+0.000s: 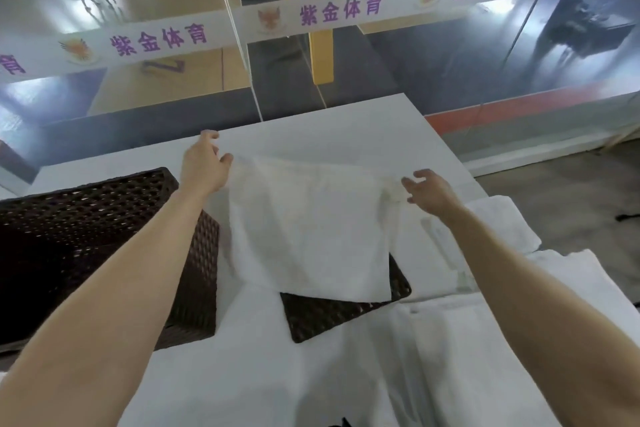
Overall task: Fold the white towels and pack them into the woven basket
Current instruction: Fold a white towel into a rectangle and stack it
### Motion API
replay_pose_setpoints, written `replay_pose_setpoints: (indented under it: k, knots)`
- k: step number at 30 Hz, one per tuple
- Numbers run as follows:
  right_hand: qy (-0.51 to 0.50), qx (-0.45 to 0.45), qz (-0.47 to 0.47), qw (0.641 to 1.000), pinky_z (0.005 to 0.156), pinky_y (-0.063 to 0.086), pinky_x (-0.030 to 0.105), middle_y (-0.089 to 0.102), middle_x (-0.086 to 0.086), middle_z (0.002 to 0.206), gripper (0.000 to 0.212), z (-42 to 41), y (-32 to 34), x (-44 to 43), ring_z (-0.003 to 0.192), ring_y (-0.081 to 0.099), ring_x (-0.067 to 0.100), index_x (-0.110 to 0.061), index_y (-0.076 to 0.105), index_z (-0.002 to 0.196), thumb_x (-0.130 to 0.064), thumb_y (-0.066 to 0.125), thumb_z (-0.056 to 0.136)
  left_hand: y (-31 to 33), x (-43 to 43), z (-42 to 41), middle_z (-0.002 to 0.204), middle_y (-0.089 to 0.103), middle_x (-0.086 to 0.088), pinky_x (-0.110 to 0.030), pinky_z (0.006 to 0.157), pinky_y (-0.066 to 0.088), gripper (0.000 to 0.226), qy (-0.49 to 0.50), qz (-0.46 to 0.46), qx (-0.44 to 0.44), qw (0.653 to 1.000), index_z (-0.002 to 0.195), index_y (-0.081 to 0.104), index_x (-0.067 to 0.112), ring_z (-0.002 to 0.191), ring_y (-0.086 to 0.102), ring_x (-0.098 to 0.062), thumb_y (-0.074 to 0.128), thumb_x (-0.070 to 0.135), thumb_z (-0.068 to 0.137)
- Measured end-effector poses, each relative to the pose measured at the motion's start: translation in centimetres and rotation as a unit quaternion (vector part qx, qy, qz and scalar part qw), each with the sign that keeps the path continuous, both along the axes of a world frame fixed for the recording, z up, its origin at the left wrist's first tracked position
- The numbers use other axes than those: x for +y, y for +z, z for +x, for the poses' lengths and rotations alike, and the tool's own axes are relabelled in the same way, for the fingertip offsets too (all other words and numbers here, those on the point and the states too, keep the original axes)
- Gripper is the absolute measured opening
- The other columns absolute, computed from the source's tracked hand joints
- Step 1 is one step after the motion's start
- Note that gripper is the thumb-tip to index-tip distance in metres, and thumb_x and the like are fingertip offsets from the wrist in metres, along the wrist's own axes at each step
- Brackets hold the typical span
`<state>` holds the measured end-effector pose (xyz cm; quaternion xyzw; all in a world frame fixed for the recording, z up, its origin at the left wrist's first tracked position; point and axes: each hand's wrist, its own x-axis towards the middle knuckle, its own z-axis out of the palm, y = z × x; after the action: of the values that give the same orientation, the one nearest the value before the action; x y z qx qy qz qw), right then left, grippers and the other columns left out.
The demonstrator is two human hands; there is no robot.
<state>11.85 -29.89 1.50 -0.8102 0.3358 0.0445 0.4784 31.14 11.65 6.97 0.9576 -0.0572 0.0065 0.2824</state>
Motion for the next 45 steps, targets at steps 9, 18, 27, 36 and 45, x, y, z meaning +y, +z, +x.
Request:
replay_pose_setpoints:
  k: [9, 18, 27, 36, 45]
  knots:
    - [0.182, 0.168, -0.144, 0.958, 0.077, 0.053, 0.034, 0.069, 0.009, 0.118, 0.04, -1.6, -9.1, 7.3, 0.1, 0.069, 0.025, -0.015, 0.065, 0.126, -0.04, 0.068, 0.096, -19.2, 2.5, -5.1, 0.15, 0.056, -0.021, -0.045, 0.109, 0.05, 0.065, 0.012, 0.095, 0.255, 0.962, 0.154, 0.044, 0.003, 0.134, 0.058, -0.041, 0.066, 0.04, 0.105]
    - [0.146, 0.316, -0.101, 0.932, 0.06, 0.058, 0.034, 0.069, 0.013, 0.102, 0.02, -3.7, -14.0, 9.9, 0.081, 0.076, 0.031, -0.004, 0.062, 0.11, -0.018, 0.056, 0.097, -26.0, 6.6, -9.3, 0.131, 0.07, -0.024, -0.043, 0.092, 0.061, 0.055, 0.147, -0.003, 0.374, 0.916, 0.137, 0.064, -0.001, 0.105, 0.07, -0.036, 0.073, 0.04, 0.101]
    - [0.213, 0.442, -0.097, 0.866, 0.051, 0.049, 0.025, 0.07, 0.004, 0.072, 0.018, -3.8, -12.2, 8.9, 0.04, 0.061, 0.017, -0.008, 0.061, 0.096, -0.025, 0.066, 0.1, -23.7, 6.4, -11.6, 0.101, 0.073, -0.028, -0.043, 0.053, 0.066, 0.034, 0.285, -0.203, 0.364, 0.863, 0.125, 0.059, -0.013, 0.069, 0.076, -0.036, 0.069, 0.002, 0.096]
    - [0.206, 0.352, -0.176, 0.896, 0.059, 0.052, 0.03, 0.073, 0.008, 0.082, 0.014, -3.1, -10.6, 9.7, 0.065, 0.071, 0.023, -0.007, 0.065, 0.098, -0.021, 0.062, 0.097, -20.8, 5.4, -13.3, 0.14, 0.061, -0.02, -0.046, 0.09, 0.062, 0.074, 0.029, 0.357, 0.257, 0.897, 0.162, 0.023, 0.005, 0.121, 0.067, -0.037, 0.058, 0.011, 0.097]
    - [0.187, 0.035, -0.259, 0.947, 0.091, 0.053, 0.041, 0.064, 0.004, 0.132, 0.037, 3.8, -14.0, 5.8, 0.121, 0.061, 0.031, -0.018, 0.062, 0.139, -0.013, 0.06, 0.102, -20.8, -2.3, -11.5, 0.18, -0.007, -0.004, -0.055, 0.132, 0.019, 0.113, -0.215, 0.298, 0.184, 0.911, 0.168, 0.003, 0.05, 0.167, -0.005, -0.031, 0.083, 0.052, 0.089]
